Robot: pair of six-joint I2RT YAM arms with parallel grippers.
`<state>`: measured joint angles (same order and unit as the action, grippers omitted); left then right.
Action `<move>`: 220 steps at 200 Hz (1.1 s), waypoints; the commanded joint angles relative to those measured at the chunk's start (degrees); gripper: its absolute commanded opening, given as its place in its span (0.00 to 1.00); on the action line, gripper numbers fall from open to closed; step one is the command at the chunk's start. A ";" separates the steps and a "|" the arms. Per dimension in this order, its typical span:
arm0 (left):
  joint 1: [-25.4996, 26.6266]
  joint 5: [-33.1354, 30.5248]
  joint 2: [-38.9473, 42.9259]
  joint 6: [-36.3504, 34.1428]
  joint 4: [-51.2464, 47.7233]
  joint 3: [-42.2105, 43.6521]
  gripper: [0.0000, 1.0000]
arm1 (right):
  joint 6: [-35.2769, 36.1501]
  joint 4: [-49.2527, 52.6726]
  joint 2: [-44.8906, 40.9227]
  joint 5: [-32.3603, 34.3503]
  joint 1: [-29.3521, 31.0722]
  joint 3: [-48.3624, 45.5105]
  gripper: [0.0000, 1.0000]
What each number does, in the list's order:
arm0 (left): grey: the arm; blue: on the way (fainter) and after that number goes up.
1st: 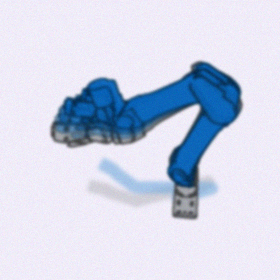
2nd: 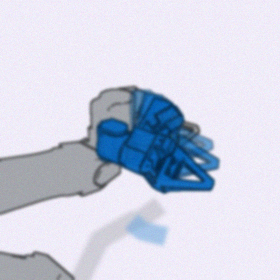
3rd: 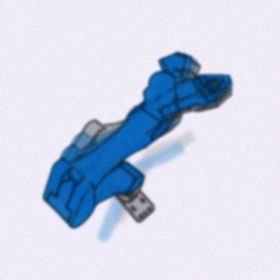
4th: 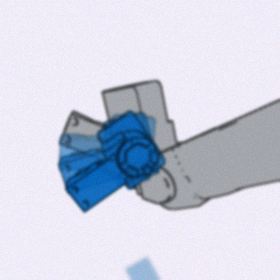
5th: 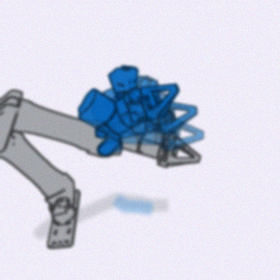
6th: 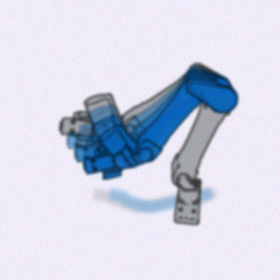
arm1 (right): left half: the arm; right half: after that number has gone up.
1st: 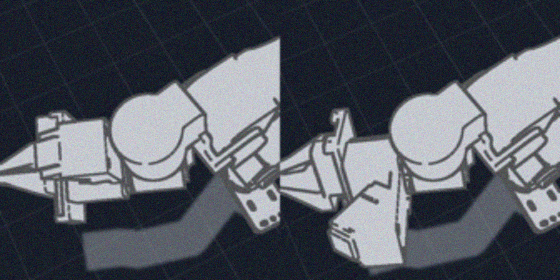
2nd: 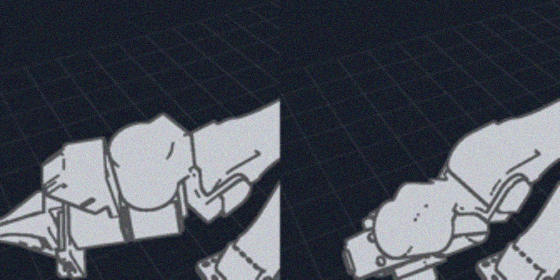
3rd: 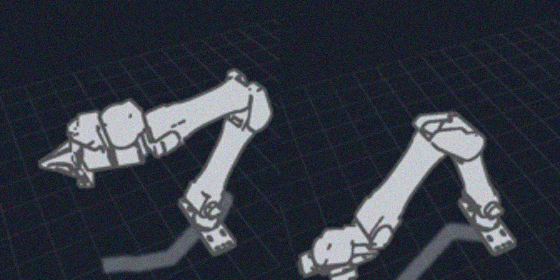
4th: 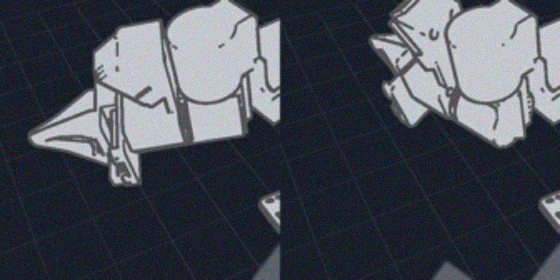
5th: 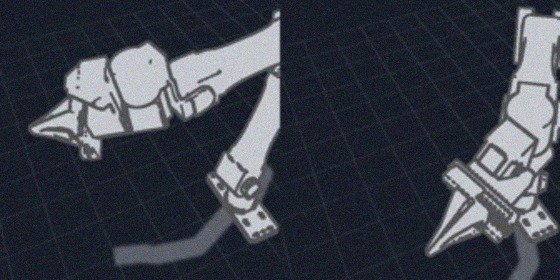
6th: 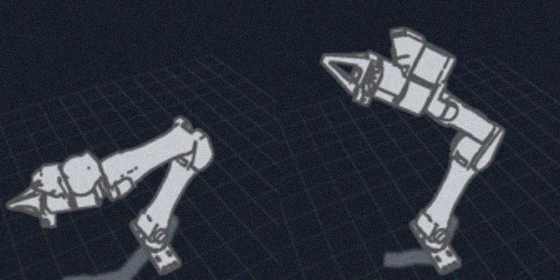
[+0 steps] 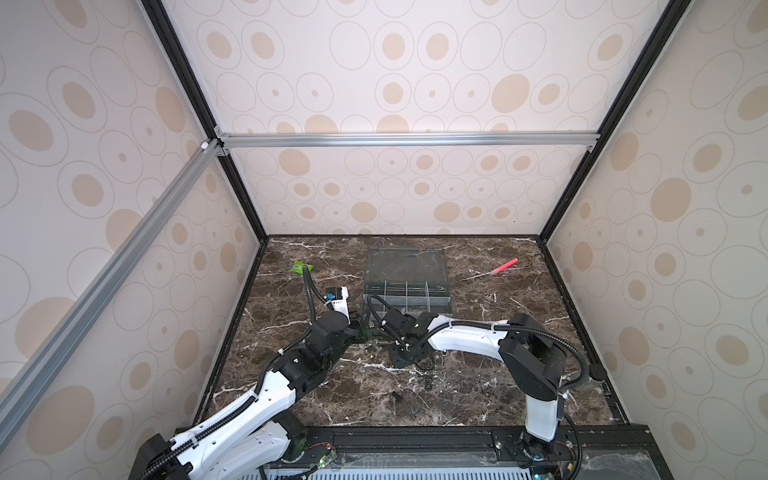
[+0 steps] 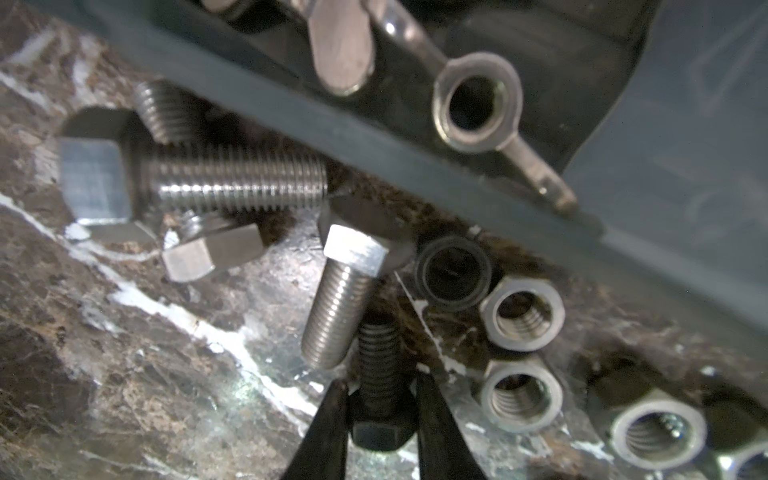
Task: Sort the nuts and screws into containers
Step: 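Carry the black bolt over the organizer and open the right gripper into the compartment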
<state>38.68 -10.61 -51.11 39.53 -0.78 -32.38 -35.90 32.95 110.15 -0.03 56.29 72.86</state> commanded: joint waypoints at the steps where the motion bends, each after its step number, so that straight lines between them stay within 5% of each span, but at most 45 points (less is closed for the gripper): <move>1: -0.28 -1.12 0.03 0.35 -0.78 -2.42 0.40 | 1.03 2.17 0.46 0.98 0.18 1.76 0.25; 97: -0.35 -1.01 2.89 2.52 -1.44 -0.16 0.39 | 1.99 3.37 -8.03 5.16 -0.52 0.04 0.23; 155: -0.32 1.24 2.73 4.04 1.54 2.53 0.39 | 7.41 7.09 -13.11 8.82 -7.00 1.85 0.23; 220: -0.35 4.17 -0.96 4.07 4.02 2.29 0.38 | 5.19 2.28 -10.67 6.53 -11.49 2.33 0.23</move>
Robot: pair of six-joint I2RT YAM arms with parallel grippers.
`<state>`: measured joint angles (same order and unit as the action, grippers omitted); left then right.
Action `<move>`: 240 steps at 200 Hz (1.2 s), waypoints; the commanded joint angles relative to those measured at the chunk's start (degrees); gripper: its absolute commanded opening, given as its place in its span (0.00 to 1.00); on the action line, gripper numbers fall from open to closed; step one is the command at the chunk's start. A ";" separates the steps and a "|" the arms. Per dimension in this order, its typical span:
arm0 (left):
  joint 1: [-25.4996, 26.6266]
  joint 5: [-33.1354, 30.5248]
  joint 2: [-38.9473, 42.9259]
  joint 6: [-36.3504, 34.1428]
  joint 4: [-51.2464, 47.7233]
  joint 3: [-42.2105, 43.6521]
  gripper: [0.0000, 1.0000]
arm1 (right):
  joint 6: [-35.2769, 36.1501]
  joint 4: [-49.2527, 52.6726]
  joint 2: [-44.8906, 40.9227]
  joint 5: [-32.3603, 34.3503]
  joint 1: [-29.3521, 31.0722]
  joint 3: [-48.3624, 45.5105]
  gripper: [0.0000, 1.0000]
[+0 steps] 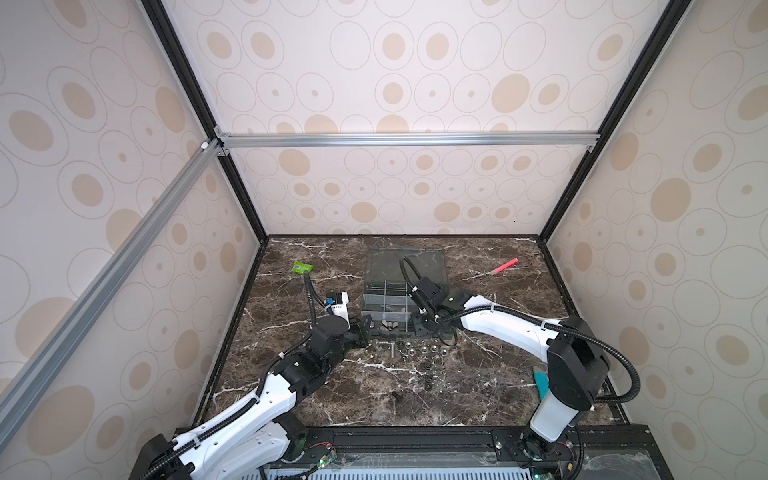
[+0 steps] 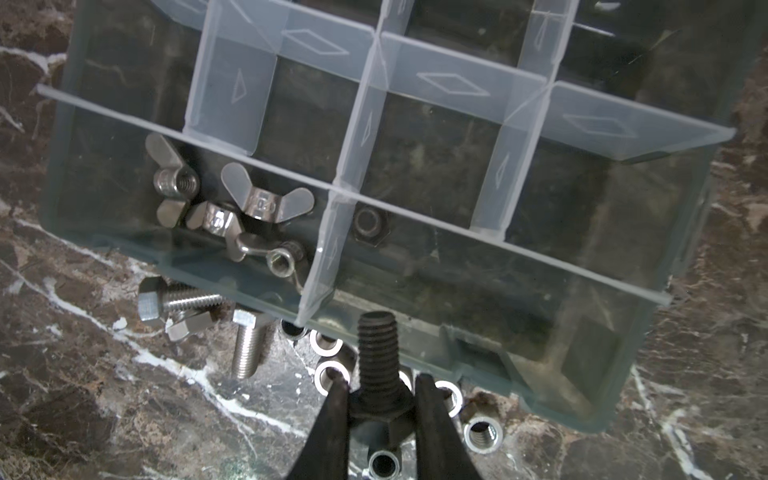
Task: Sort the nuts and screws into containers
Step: 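Carry the black bolt over the organizer and open the right gripper into the compartment, then raise the right gripper while the left gripper moves toward a small black bolt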
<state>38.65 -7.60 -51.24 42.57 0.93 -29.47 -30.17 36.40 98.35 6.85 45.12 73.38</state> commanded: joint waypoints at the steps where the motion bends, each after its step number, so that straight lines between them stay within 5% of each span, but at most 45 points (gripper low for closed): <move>1: -0.29 1.17 -0.85 1.03 2.32 -0.65 0.38 | -0.56 -1.17 1.18 -0.35 -0.40 1.78 0.23; 104: -0.33 1.63 -0.85 1.20 2.52 -0.50 0.38 | -0.35 -1.05 3.85 -2.01 -1.35 3.77 0.24; 147: -0.33 1.94 -0.19 1.71 2.67 0.07 0.38 | -1.19 -0.05 4.19 -1.76 -1.38 4.39 0.57; 240: -0.16 3.96 -0.13 2.69 3.24 0.90 0.37 | -2.20 -0.01 -0.03 -1.05 -1.36 1.46 0.60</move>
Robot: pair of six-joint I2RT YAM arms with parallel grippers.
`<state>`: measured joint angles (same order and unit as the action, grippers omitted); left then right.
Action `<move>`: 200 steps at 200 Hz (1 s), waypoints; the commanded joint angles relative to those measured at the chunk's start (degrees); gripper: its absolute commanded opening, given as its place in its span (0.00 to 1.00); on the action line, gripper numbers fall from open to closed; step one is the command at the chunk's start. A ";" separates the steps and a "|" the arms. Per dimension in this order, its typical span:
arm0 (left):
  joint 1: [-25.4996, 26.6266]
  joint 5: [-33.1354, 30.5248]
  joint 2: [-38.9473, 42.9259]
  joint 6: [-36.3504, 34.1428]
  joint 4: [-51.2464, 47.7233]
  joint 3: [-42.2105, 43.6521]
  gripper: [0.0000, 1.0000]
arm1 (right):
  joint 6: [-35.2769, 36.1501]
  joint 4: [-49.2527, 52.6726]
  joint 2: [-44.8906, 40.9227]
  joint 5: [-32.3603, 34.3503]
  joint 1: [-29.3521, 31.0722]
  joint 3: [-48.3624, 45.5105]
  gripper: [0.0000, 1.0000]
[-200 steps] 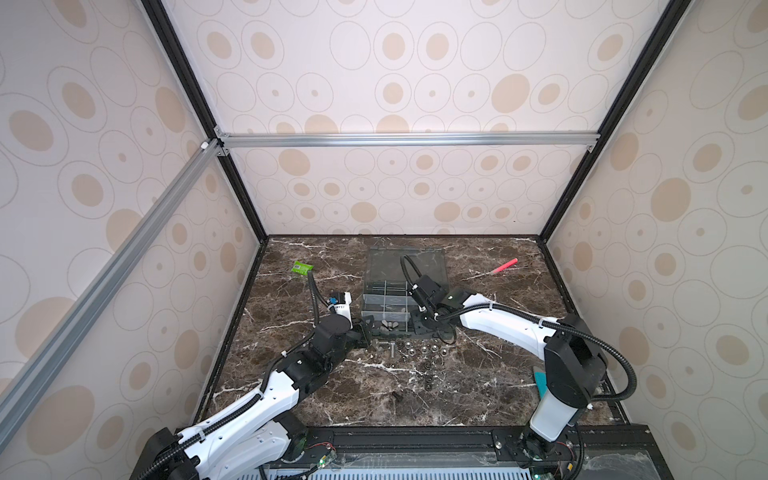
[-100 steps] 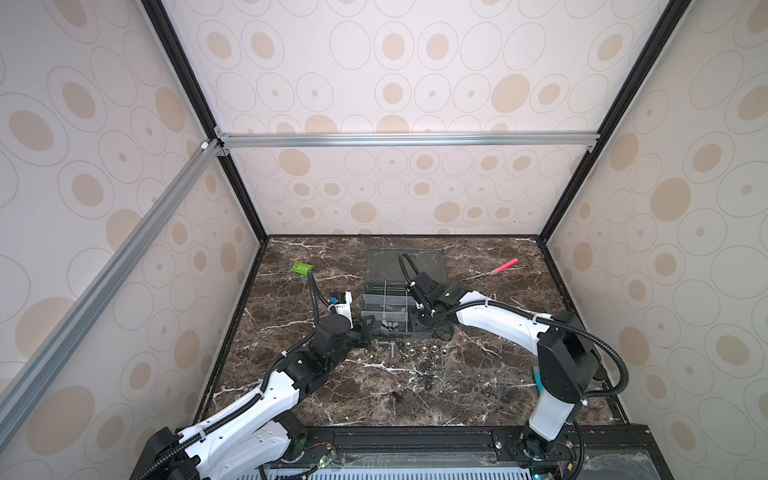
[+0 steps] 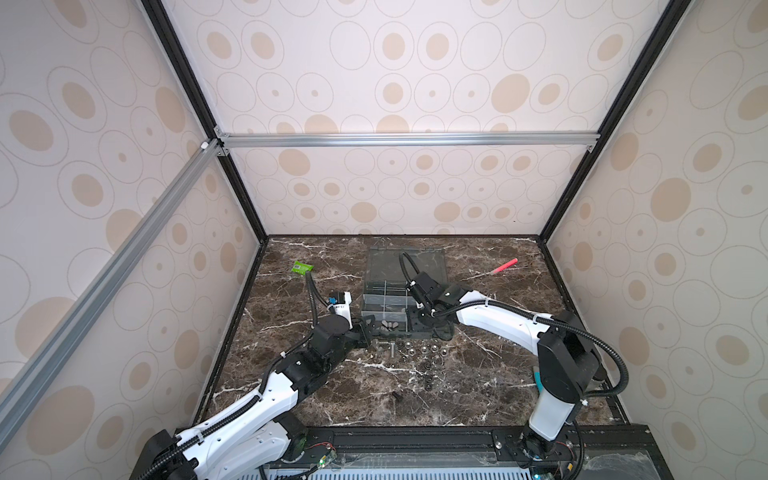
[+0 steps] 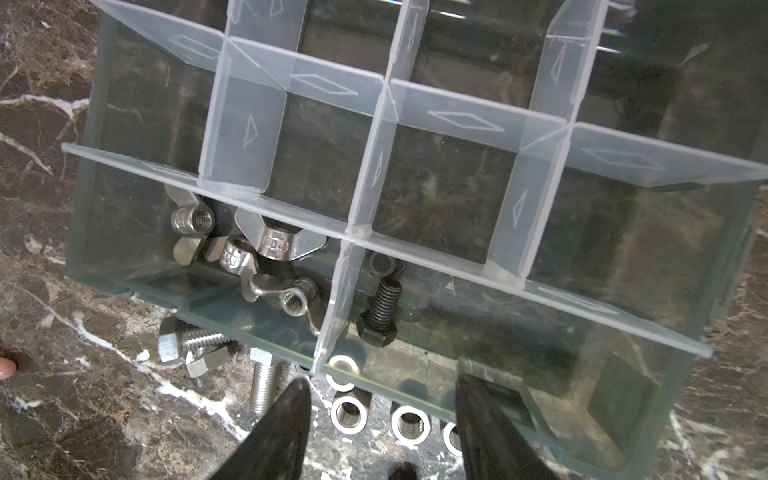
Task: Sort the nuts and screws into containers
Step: 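Raise the right gripper while the left gripper moves toward a small black bolt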
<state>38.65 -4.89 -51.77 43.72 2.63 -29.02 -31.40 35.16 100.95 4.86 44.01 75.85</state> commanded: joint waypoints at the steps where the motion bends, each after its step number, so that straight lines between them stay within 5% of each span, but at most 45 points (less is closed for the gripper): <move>1: -0.16 1.31 0.37 1.54 1.56 0.49 0.37 | -0.96 1.23 -2.70 0.94 -0.24 -1.04 0.60; 82: 0.79 4.25 -0.45 0.17 0.49 0.98 0.37 | -4.17 -0.53 -10.93 1.79 -0.25 -9.29 0.60; 200: 11.19 1.62 -5.62 -3.07 -7.81 -4.04 0.39 | -7.77 -0.58 -18.77 1.64 -0.28 -16.79 0.60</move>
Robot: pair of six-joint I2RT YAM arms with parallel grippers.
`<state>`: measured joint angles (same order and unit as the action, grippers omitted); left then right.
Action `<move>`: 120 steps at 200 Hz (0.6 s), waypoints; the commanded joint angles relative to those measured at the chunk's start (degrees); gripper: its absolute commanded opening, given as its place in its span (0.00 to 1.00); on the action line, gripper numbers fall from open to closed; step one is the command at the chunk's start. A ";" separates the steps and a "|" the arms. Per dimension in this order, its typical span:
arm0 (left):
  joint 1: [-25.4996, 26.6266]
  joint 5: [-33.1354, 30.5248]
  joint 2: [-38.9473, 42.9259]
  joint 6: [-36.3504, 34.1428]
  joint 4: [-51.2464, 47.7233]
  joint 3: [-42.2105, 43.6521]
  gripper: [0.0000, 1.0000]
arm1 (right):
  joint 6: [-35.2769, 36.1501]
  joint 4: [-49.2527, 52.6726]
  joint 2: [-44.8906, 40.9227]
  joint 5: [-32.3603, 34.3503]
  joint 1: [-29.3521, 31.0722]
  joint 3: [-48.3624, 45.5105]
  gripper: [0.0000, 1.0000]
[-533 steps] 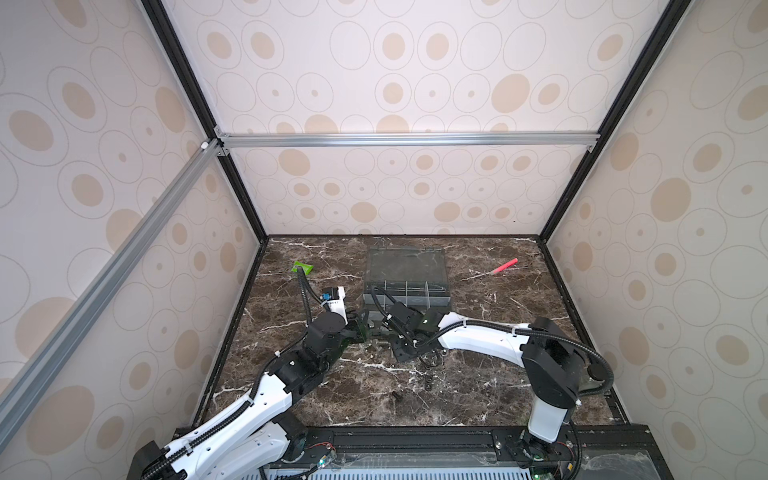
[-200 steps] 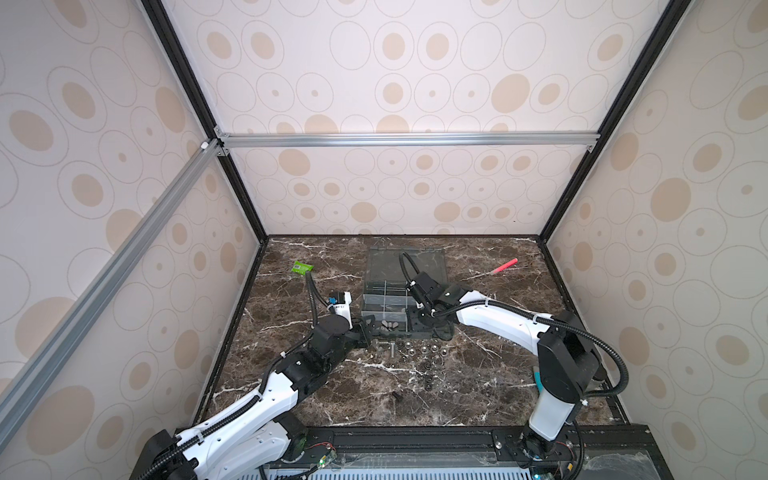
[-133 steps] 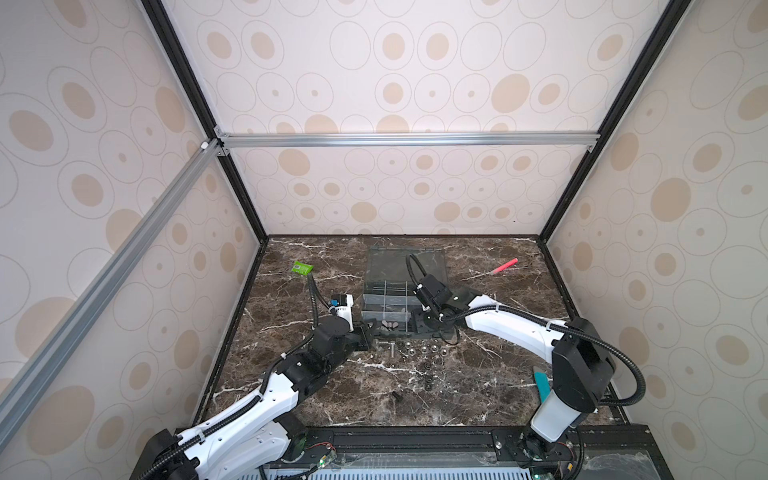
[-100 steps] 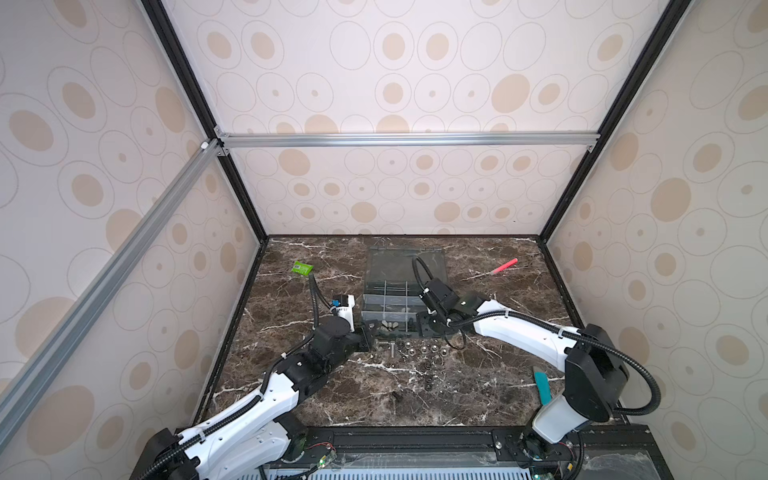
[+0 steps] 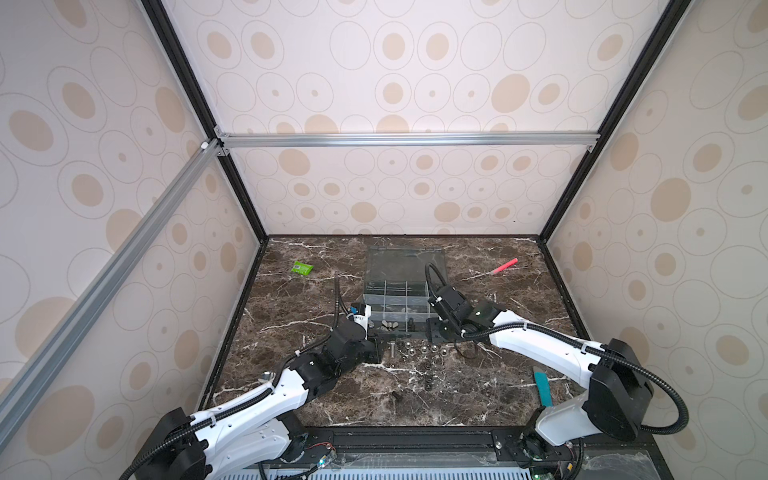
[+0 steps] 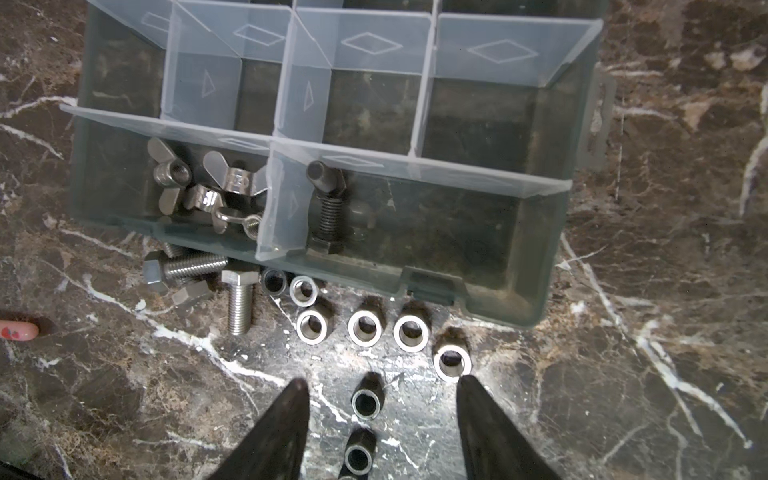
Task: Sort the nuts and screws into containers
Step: 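Raise the right gripper while the left gripper moves toward a small black bolt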
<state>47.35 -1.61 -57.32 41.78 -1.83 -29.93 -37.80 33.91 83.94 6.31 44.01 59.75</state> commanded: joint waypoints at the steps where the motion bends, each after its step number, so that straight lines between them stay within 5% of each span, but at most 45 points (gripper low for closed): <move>1: 2.62 -1.65 -0.07 -1.06 -3.35 -3.12 0.39 | -1.29 0.78 -1.81 0.20 -0.30 -0.64 0.60; 120: 17.26 -3.94 -11.11 -4.95 -6.95 -9.38 0.42 | -0.58 4.66 -3.56 1.86 -0.20 -1.37 0.60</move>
<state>62.54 -4.43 -68.03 39.48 -7.88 -36.97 -37.89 36.88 80.99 6.50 44.01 59.35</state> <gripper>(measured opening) 0.415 0.600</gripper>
